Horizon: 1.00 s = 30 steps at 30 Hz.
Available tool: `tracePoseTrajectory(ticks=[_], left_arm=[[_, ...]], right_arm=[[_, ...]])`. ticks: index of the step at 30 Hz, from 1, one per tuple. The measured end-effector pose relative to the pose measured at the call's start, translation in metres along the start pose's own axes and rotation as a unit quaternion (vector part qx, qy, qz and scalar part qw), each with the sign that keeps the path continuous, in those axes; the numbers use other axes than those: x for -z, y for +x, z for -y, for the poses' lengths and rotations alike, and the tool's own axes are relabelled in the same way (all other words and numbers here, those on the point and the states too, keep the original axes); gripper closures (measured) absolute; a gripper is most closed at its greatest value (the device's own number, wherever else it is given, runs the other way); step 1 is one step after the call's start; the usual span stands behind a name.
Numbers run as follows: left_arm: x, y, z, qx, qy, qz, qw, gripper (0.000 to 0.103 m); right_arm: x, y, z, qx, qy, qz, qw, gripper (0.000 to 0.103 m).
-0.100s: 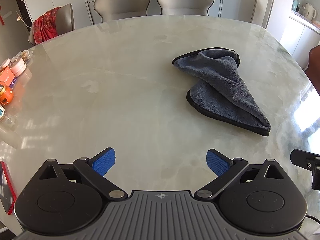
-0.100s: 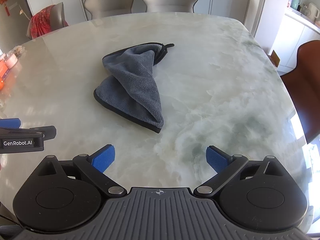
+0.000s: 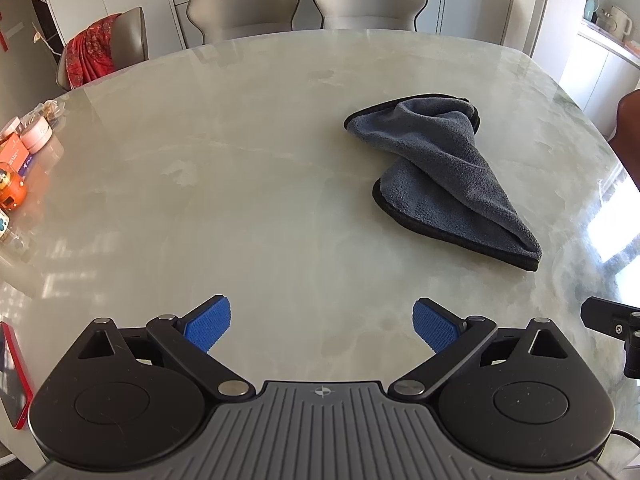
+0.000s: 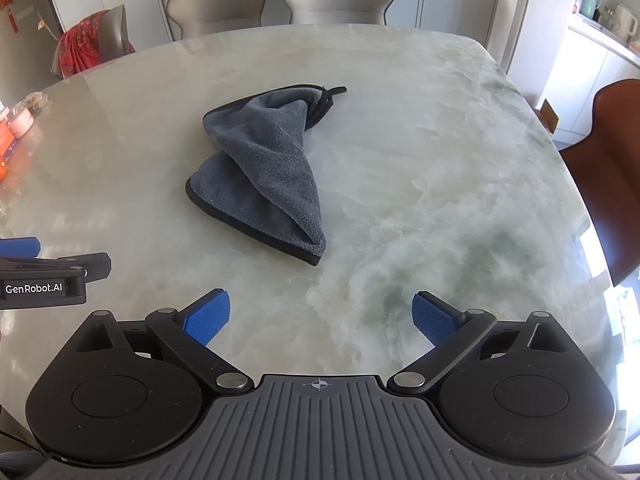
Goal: Fold towel
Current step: 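Move both grippers toward the crumpled grey towel on the table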
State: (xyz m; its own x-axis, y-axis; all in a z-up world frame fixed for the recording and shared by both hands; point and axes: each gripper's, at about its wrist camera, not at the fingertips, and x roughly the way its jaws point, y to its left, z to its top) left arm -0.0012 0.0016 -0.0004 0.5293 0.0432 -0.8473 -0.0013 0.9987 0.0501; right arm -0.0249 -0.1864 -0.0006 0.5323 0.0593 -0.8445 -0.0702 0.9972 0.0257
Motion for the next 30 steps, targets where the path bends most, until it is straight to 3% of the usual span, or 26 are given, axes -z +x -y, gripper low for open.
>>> tracePoseTrajectory(ticks=[30], left_arm=[[-0.0031,0.0007,-0.0009,0.008,0.017,0.003,0.9998,0.003]], right_arm=[[-0.0052,-0.0016,0.0010,0.007,0.002,0.012,1.000,0.004]])
